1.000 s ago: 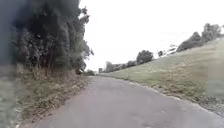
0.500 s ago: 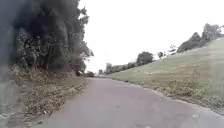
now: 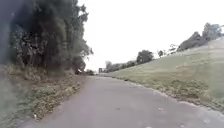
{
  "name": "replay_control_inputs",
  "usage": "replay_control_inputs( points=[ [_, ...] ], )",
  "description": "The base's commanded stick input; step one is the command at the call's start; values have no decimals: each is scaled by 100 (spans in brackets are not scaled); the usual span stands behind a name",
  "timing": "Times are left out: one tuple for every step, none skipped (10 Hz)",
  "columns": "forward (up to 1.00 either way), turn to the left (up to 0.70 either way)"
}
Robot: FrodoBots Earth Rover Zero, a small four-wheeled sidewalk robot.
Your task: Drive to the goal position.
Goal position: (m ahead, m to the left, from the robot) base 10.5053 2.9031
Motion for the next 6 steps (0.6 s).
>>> replay_control_inputs(
  points=[
    [45,27],
    [45,27],
    [45,0],
    [45,0],
    [45,0],
    [45,0]
  ],
)
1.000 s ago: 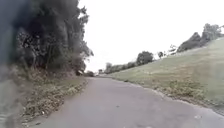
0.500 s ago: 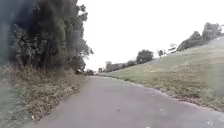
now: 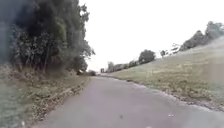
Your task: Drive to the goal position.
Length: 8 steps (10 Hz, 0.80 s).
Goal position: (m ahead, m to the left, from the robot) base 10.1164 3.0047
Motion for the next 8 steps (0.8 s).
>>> replay_control_inputs(
  points=[
    [45,0],
    [45,0],
    [45,0],
    [45,0],
    [45,0],
    [45,0],
    [45,0],
    [45,0]
  ],
)
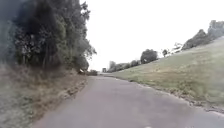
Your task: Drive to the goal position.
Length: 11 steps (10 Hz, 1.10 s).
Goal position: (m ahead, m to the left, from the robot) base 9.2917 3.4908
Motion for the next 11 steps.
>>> replay_control_inputs(
  points=[
    [45,0],
    [45,0],
    [45,0],
    [45,0],
    [45,0],
    [45,0],
    [45,0],
    [45,0],
    [45,0],
    [45,0],
    [45,0]
  ],
)
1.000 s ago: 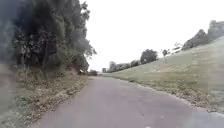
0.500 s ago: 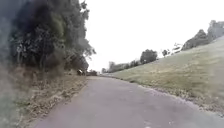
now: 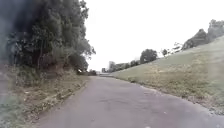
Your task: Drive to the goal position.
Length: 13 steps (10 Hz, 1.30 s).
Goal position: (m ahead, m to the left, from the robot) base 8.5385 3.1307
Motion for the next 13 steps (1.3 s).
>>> replay_control_inputs(
  points=[
    [45,0],
    [45,0],
    [45,0],
    [45,0],
    [45,0],
    [45,0],
    [45,0],
    [45,0],
    [45,0],
    [45,0],
    [45,0],
    [45,0],
    [45,0]
  ],
)
